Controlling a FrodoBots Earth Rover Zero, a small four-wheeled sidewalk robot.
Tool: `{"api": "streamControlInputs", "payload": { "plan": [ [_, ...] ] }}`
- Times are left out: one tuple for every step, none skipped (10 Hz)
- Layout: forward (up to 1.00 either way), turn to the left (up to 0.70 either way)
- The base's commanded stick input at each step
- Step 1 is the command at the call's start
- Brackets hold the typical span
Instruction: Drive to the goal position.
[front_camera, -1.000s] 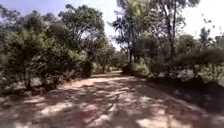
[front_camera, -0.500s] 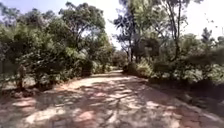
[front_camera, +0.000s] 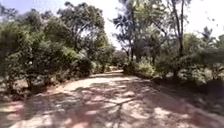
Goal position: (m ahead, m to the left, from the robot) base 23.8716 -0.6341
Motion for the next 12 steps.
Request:
{"api": "streamControlInputs", "payload": {
  "plan": [
    [0.70,0.00],
    [0.70,0.00],
    [0.70,0.00],
    [0.70,0.00],
    [0.70,0.00],
    [0.70,0.00],
    [0.70,0.00],
    [0.70,0.00],
    [0.70,0.00],
    [0.70,0.00],
    [0.70,0.00],
    [0.70,0.00]
  ]
}}
